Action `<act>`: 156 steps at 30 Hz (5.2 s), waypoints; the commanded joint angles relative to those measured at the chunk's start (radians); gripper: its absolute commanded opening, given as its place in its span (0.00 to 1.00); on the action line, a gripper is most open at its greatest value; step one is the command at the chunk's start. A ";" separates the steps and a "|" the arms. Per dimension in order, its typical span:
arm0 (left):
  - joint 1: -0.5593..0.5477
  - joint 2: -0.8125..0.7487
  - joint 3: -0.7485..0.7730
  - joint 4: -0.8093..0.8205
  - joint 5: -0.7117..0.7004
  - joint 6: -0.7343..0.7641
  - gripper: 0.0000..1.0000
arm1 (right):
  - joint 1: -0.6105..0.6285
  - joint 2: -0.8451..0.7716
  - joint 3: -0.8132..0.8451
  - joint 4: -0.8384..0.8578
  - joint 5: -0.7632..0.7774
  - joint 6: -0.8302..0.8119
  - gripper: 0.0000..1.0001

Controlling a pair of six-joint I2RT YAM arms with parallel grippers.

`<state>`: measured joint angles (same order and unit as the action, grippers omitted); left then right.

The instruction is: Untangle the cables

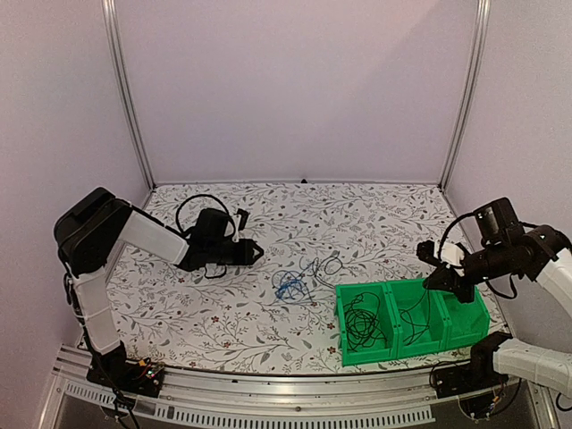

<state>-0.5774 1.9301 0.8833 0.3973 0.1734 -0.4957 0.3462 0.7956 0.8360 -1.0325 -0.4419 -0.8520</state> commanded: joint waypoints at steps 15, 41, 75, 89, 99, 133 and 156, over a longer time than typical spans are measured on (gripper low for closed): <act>0.011 -0.237 -0.109 -0.015 -0.024 0.010 0.33 | -0.003 0.132 -0.197 0.276 0.174 -0.183 0.00; 0.012 -0.136 0.017 -0.084 0.036 0.123 0.35 | 0.065 0.345 -0.085 0.223 0.309 -0.196 0.31; -0.159 0.063 0.314 -0.305 0.291 0.192 0.43 | 0.068 1.043 0.597 0.463 -0.076 0.393 0.51; -0.165 0.014 0.219 -0.262 0.249 0.150 0.43 | 0.086 1.368 0.789 0.366 -0.172 0.548 0.52; -0.167 0.010 0.210 -0.261 0.241 0.140 0.43 | 0.086 1.431 0.788 0.354 -0.219 0.566 0.44; -0.241 0.165 0.271 -0.224 0.176 0.069 0.11 | 0.088 1.046 0.997 0.279 -0.451 0.450 0.00; -0.180 -0.242 -0.029 -0.145 -0.016 0.105 0.41 | 0.093 0.954 1.282 0.334 -0.368 0.396 0.00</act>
<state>-0.7643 1.8202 0.8963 0.2287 0.2436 -0.4229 0.4294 1.7325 2.1635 -0.7040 -0.8333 -0.4641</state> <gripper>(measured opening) 0.389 0.013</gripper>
